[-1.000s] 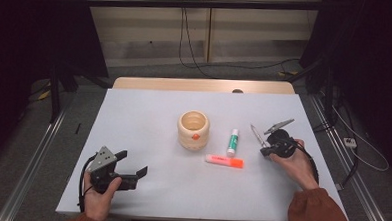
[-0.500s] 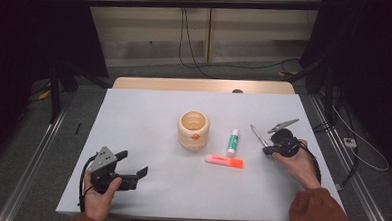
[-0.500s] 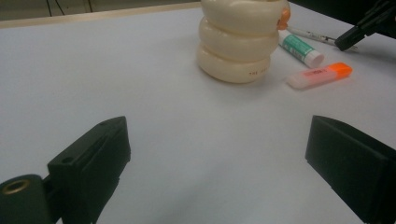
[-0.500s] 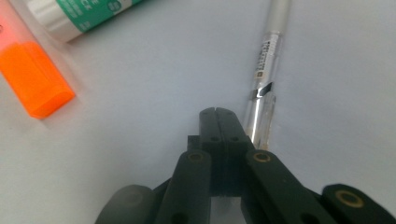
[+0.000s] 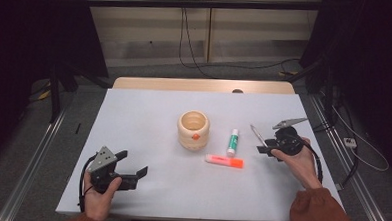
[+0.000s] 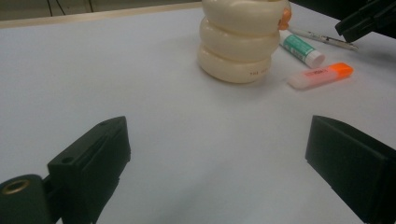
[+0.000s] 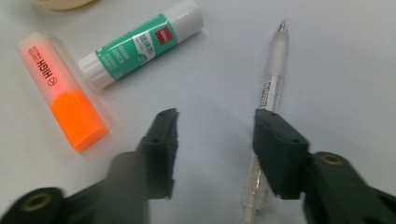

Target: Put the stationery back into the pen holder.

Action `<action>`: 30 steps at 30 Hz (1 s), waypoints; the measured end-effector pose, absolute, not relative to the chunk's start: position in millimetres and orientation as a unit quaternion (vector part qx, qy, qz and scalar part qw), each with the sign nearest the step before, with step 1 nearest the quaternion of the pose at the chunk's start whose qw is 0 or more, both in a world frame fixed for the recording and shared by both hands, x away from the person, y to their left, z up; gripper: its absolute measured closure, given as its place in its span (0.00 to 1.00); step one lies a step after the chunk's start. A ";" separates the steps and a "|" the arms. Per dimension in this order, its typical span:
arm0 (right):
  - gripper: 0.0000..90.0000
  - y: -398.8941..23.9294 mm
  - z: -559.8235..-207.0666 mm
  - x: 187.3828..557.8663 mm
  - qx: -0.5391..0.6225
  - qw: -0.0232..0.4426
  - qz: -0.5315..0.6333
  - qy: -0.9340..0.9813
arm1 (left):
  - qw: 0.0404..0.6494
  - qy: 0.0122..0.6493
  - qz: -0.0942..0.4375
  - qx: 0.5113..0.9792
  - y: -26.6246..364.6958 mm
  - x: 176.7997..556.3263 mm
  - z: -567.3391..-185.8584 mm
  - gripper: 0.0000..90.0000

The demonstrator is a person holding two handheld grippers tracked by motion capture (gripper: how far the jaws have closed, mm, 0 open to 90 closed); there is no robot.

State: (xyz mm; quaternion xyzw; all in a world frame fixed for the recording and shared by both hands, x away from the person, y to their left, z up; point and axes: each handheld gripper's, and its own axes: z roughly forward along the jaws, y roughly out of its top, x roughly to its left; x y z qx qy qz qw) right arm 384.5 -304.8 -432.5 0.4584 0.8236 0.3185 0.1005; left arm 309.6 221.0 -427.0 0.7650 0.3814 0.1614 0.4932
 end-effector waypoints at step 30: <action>0.14 -291.0 -417.6 434.4 0.470 0.110 0.298 0.823 | 0.488 0.379 0.165 0.768 220.1 309.6 -427.6 0.07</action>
